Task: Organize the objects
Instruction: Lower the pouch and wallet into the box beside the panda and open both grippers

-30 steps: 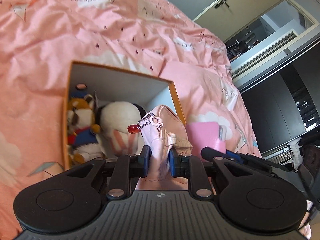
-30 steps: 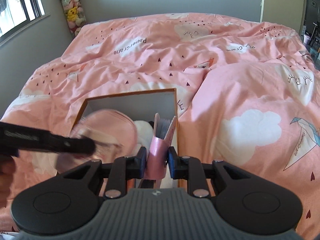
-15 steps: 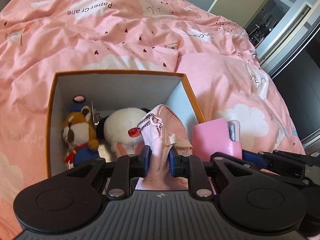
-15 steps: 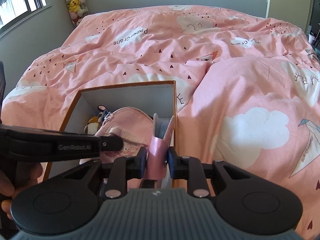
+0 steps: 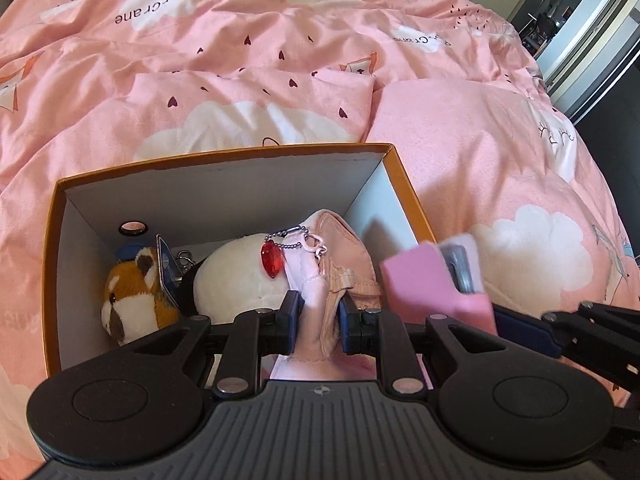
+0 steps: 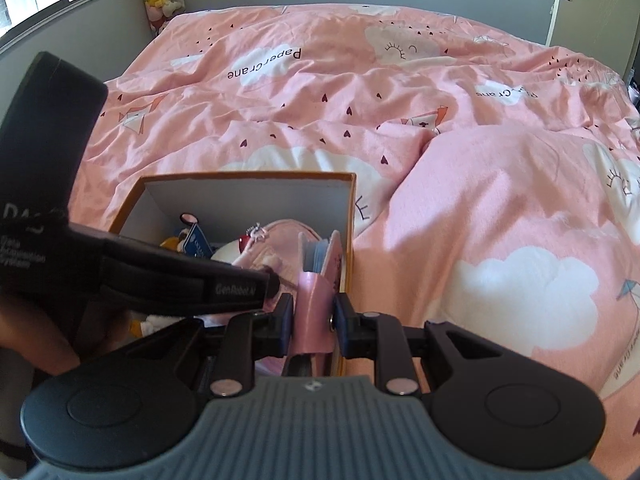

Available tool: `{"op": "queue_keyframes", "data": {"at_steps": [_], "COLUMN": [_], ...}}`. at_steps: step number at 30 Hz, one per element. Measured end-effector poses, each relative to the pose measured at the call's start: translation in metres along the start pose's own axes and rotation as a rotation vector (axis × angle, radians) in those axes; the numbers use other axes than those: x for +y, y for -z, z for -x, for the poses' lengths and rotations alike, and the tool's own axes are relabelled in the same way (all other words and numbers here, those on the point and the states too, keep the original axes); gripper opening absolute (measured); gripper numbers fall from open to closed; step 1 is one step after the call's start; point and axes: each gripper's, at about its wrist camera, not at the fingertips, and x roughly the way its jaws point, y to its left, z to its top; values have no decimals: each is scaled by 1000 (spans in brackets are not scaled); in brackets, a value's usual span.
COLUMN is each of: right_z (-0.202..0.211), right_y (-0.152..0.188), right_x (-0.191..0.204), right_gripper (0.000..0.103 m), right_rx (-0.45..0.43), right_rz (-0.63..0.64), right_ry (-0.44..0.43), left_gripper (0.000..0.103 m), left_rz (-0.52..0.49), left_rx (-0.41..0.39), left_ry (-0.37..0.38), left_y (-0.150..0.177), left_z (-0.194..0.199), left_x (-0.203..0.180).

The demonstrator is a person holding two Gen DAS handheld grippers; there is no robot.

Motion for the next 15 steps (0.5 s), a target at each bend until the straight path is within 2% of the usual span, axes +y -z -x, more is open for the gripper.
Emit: {"op": "queue_keyframes", "data": {"at_steps": [3,8,13,15], "right_z": [-15,-28,-35,-40], "right_y": [-5,-4,-11,-13], "right_x": [1,6,12,17], "right_gripper": [22,22,23,23], "right_rx": [23,32,35,44], "right_rz": [11,52,71,97], "right_ry": [3,12,28,44], "left_gripper": [24,41,41,41], "left_rz": [20,110,190,183], "left_rx": [17,35,56,59], "left_ry": [27,161,273,277], "left_y": [-4,-9,-10,-9], "left_z": [0,2,8,12], "left_x": [7,29,48,51]}}
